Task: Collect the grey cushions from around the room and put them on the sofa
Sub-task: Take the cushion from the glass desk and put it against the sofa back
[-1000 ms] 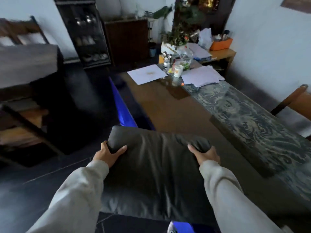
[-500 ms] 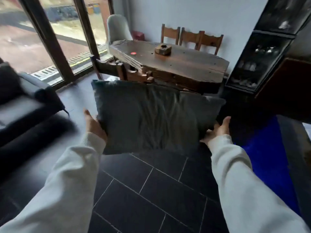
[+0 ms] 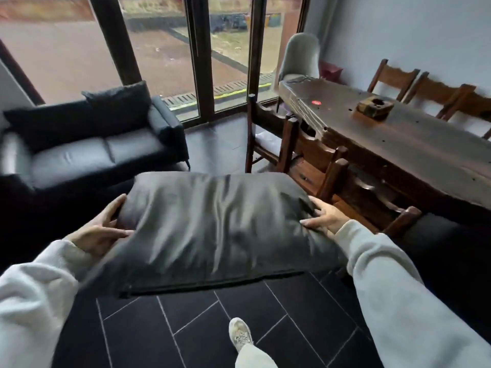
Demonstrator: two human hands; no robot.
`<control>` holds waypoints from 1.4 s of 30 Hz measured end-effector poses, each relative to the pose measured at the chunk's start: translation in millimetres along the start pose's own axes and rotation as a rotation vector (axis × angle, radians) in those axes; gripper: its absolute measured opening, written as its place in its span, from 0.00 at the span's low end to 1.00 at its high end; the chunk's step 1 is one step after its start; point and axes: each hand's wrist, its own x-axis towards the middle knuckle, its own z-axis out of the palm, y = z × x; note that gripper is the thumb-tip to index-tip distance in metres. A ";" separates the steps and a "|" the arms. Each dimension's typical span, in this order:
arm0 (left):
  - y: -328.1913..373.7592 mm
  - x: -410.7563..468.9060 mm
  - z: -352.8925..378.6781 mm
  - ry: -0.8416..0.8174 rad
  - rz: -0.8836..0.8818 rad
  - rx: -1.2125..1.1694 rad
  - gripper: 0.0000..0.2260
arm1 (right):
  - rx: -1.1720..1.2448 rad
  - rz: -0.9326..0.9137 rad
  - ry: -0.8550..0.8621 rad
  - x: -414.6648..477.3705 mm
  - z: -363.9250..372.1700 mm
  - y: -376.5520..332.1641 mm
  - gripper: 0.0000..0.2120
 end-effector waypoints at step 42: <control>175.1 422.6 -529.8 1.132 0.002 0.073 0.23 | -0.147 -0.144 0.086 683.4 668.0 -237.0 0.13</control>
